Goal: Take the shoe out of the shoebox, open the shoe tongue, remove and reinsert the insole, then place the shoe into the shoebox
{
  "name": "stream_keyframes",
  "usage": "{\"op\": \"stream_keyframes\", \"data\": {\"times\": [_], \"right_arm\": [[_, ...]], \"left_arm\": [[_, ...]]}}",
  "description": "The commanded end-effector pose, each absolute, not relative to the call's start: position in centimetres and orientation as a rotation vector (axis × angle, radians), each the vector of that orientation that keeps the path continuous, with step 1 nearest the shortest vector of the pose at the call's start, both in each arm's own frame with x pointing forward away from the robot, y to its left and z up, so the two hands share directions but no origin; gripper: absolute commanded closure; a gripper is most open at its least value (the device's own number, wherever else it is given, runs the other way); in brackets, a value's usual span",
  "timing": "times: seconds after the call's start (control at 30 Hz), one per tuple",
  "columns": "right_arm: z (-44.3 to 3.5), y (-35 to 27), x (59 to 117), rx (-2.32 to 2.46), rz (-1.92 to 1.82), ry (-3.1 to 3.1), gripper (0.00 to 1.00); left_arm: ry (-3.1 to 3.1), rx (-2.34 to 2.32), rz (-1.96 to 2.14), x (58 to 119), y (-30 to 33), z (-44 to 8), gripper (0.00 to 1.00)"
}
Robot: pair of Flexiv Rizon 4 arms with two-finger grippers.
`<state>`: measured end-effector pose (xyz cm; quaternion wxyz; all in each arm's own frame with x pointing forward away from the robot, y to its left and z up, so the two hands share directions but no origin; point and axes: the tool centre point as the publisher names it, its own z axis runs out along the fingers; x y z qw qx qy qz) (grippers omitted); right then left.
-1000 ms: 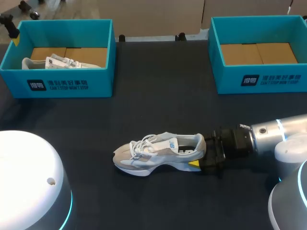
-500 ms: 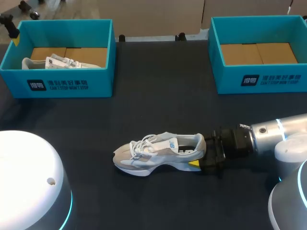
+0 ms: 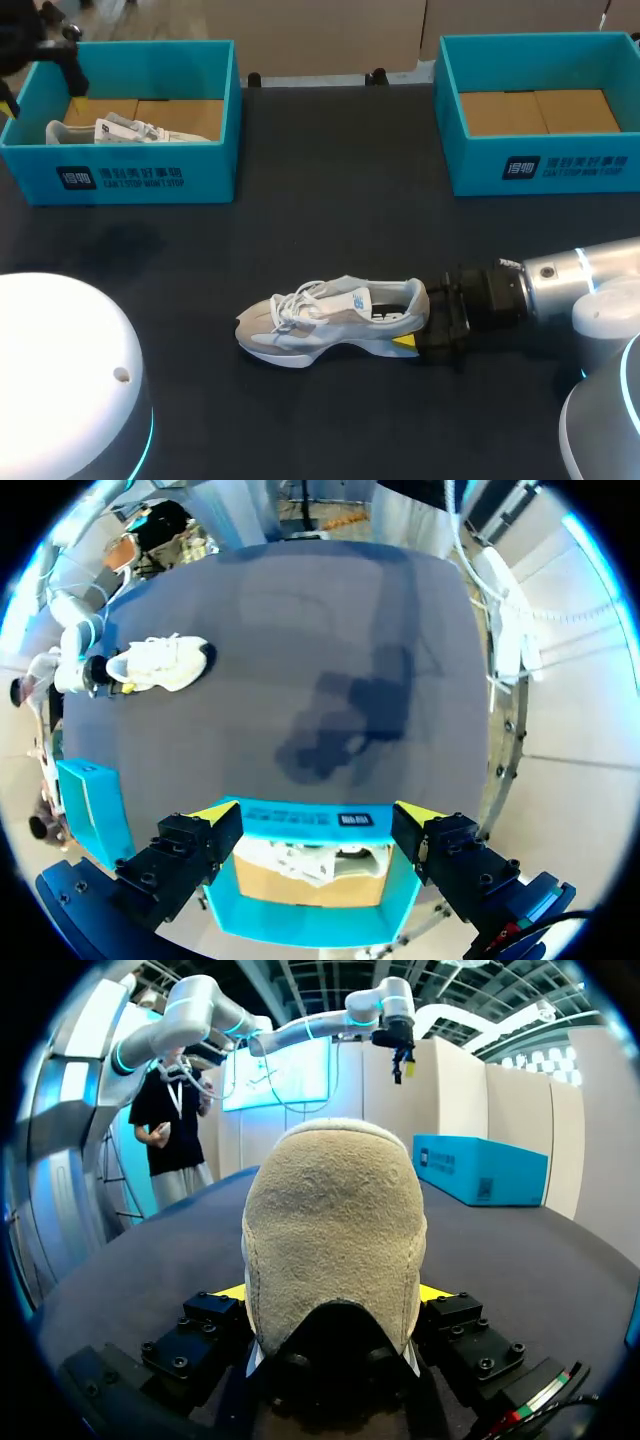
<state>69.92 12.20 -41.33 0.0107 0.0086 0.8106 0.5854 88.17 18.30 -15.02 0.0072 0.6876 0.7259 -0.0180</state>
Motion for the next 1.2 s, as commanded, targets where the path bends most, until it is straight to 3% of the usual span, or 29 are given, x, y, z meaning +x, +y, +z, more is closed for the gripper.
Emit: {"op": "stream_keyframes", "data": {"times": [0.03,0.5,0.87,1.2], "right_arm": [[-41.6,12.4,69.9,0.027,1.823,2.531,1.0],[-41.6,12.4,69.9,0.027,1.823,2.531,1.0],[-41.6,12.4,69.9,0.027,1.823,2.531,1.0],[-41.6,12.4,69.9,0.027,1.823,2.531,1.0]], "left_arm": [[2.308,2.074,-0.022,83.3,16.3,-15.0,0.0],[2.308,2.074,-0.022,83.3,16.3,-15.0,0.0],[2.196,2.171,-0.061,74.1,9.2,-17.4,0.0],[2.177,2.267,-0.153,71.1,3.0,-18.9,0.0]]}}
